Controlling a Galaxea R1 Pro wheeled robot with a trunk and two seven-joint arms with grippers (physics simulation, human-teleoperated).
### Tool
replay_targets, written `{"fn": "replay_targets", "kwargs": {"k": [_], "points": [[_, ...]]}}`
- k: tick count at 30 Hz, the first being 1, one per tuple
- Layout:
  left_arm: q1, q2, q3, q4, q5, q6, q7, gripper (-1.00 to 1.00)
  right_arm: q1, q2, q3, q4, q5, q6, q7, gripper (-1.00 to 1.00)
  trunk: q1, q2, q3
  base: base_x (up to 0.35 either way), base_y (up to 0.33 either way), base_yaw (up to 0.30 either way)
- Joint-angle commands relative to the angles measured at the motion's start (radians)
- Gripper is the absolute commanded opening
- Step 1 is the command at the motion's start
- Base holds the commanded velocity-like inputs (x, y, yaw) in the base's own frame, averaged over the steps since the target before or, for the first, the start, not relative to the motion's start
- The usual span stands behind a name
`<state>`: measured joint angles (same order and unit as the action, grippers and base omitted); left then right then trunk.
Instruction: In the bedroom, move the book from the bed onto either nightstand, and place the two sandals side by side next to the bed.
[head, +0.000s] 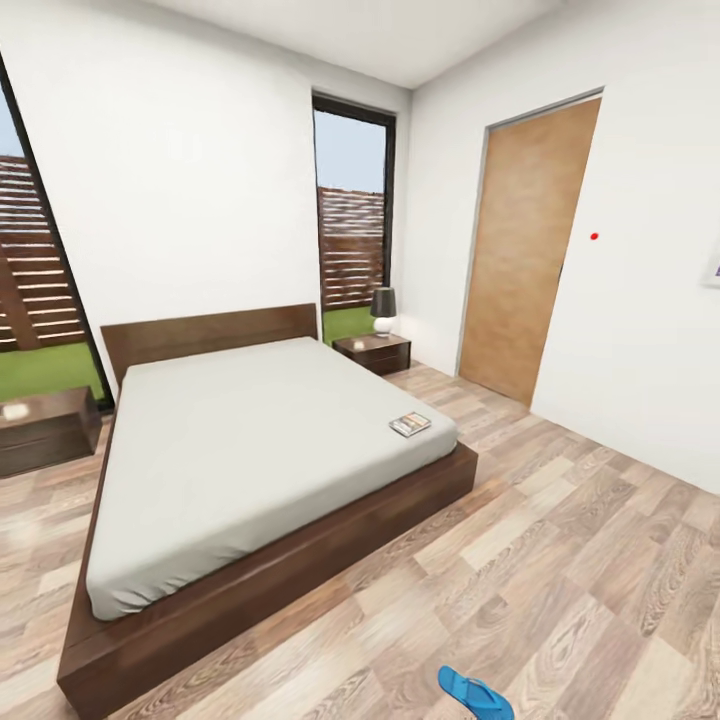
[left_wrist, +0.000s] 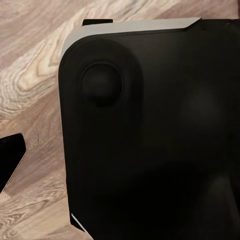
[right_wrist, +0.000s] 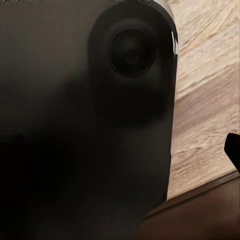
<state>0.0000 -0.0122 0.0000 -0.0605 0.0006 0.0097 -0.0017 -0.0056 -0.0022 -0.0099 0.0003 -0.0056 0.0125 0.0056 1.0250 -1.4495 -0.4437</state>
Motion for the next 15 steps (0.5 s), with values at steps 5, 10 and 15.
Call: {"fn": "replay_targets", "kwargs": {"k": [5, 10, 15], "points": [[0.000, 0.000, 0.000, -0.002, 0.000, 0.001, 0.000, 1.00, -0.001, 0.000, -0.002, -0.001, -0.001, 0.001, 0.000, 1.00, 0.000, 0.000, 0.001, 0.000, 0.000, -0.283], [0.000, 0.000, 0.000, -0.002, 0.000, 0.001, 0.000, 1.00, -0.001, 0.000, -0.002, 0.000, -0.001, 0.001, -0.001, 1.00, 0.000, 0.000, 0.004, 0.000, 0.000, -0.280], [0.000, 0.000, 0.000, -0.016, 0.000, 0.001, 0.000, 1.00, -0.001, 0.000, -0.002, -0.001, -0.001, 0.001, -0.001, 1.00, 0.000, 0.000, 0.007, 0.000, 0.000, -0.277]]}}
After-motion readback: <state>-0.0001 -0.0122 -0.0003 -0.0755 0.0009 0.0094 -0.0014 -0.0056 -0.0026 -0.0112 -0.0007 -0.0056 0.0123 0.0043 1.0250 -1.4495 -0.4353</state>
